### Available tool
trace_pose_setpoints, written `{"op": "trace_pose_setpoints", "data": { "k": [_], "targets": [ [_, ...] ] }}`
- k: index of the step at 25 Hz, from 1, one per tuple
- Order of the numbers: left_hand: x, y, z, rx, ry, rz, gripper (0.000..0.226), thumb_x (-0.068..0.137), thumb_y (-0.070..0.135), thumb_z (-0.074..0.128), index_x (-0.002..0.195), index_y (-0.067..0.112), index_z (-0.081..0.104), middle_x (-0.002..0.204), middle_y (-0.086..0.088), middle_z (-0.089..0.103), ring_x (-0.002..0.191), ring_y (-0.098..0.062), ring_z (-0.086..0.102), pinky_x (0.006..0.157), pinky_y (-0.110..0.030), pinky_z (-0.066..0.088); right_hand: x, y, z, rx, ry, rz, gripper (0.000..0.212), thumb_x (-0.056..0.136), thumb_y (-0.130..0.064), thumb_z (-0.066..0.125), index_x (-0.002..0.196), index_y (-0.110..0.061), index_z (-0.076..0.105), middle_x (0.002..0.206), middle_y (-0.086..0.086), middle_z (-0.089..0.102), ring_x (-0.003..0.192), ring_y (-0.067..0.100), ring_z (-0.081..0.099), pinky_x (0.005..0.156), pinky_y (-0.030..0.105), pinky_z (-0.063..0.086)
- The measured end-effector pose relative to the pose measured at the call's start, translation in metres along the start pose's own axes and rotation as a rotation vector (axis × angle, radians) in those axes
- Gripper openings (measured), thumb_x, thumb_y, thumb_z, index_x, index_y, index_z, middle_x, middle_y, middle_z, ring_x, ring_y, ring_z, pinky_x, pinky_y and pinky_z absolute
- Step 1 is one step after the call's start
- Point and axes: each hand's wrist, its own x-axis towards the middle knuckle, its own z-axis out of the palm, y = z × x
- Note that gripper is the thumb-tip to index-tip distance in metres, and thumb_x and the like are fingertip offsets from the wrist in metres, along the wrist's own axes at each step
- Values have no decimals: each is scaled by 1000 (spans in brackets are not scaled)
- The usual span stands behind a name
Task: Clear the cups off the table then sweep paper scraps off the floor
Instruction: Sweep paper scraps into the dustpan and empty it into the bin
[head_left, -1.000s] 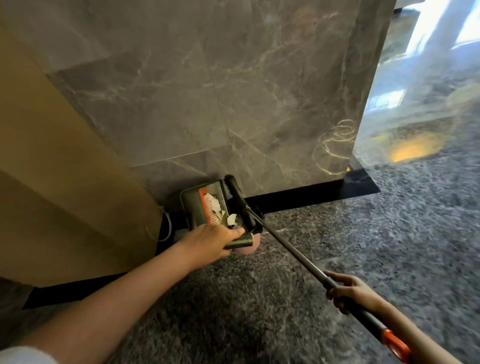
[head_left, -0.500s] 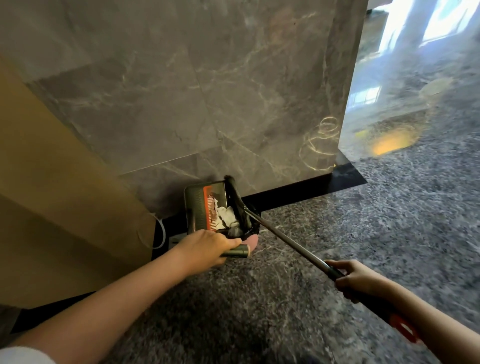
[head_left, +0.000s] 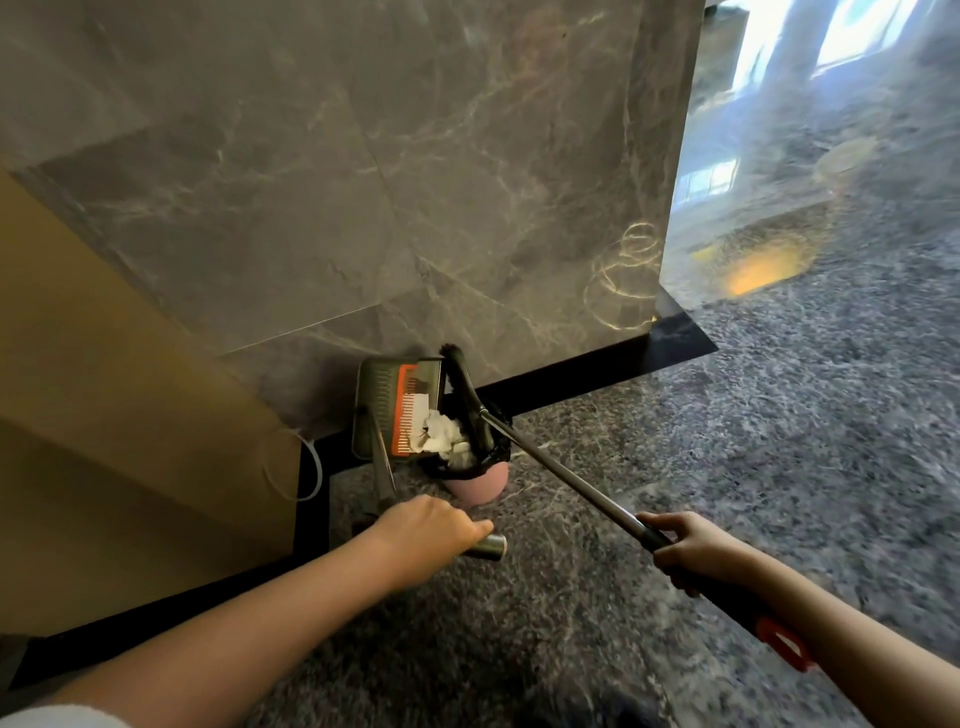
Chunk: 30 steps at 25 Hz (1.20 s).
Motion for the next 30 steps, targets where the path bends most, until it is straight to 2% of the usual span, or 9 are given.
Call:
{"op": "trace_pose_setpoints", "data": {
  "k": [3,6,11,15,18,21,30],
  "targets": [
    [-2,0,4,-33,5,-38,58,95,7,46,147,21,25,120,-11,59,104,-33,59,77,-42,46,-1,-1,-2,10,5,1,69,81,8,49,144,-16,37,69,11,53,37,13,52,36,22,42],
    [-5,4,10,-12,-39,1,55,95,5,41,147,19,27,120,-14,59,104,-36,59,78,-45,46,0,-2,-3,17,8,0,69,81,9,49,144,-15,37,69,11,53,37,13,51,36,22,42],
    [-10,-5,14,11,-79,-13,57,97,9,42,149,21,21,126,-12,56,108,-33,58,80,-43,45,-1,-1,-2,32,8,3,67,83,9,48,144,-15,36,65,10,51,37,13,51,36,22,42],
    [-8,-5,12,-95,-28,-139,57,98,16,44,149,25,22,127,-9,57,111,-31,57,84,-40,44,-4,-2,3,11,0,-1,69,82,7,49,145,-16,35,67,8,52,37,13,50,37,22,41],
    [-13,-1,16,-4,-65,-23,58,96,8,42,149,21,22,123,-11,58,106,-32,59,81,-42,46,-5,-3,3,19,-2,-12,68,82,8,48,145,-16,35,68,7,52,37,12,50,36,21,41],
    [-14,-24,10,-64,-10,-142,55,97,18,44,148,25,25,124,-8,58,110,-29,58,87,-40,44,-4,-3,0,50,4,-1,65,82,9,48,143,-14,40,65,9,52,37,13,51,36,21,42],
    [-20,-19,13,-74,17,-103,55,98,20,45,148,26,23,120,-6,59,105,-28,59,82,-39,46,-6,-3,7,8,16,-48,70,80,9,51,145,-13,35,71,9,57,37,12,53,37,22,44]
  ]
}}
